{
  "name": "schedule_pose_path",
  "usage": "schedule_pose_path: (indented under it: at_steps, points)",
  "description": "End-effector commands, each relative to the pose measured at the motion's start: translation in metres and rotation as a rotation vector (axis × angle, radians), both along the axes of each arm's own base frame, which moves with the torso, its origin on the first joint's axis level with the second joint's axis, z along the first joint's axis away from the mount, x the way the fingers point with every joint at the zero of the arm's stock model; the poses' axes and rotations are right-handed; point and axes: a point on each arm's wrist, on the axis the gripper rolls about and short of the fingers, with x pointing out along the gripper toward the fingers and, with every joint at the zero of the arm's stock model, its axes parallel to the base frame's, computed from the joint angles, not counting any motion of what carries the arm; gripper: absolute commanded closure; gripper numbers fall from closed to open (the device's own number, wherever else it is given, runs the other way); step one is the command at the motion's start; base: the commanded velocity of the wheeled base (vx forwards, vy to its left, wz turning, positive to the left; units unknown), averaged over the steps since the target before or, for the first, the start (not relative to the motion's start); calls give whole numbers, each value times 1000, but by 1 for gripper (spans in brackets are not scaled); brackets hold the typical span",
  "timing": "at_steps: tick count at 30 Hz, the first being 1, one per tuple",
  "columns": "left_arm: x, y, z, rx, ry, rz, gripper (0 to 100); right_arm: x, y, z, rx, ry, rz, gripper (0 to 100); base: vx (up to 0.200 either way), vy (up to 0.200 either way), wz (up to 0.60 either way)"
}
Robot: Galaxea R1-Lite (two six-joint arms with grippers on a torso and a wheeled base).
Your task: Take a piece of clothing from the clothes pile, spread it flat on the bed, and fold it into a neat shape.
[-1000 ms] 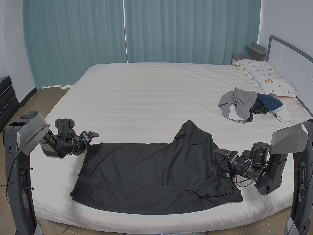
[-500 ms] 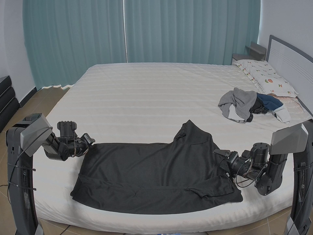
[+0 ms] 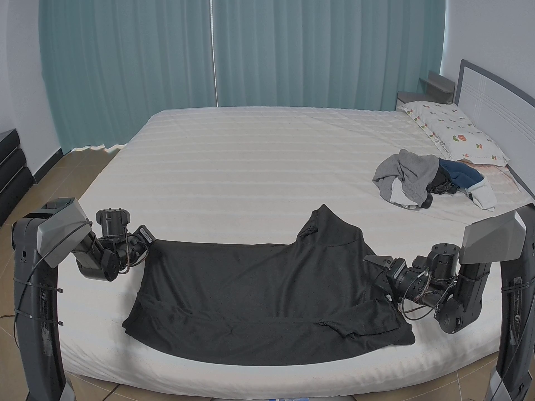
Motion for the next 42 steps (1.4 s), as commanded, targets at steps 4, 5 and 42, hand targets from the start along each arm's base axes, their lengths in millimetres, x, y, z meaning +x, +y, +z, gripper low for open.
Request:
schedule_pose_path:
  at_steps: [4,5,42]
  points:
    - [-7,1,0,-12,18,8,100,6,6,18,0,-83,18,0,0,0,0]
    - [-9,1,3,-17,16,11,100,6,7,22,0,-97,22,0,0,0,0]
    - [-13,8,4,-66,25,39,100,170,36,13,-508,-97,51,0,0,0,0]
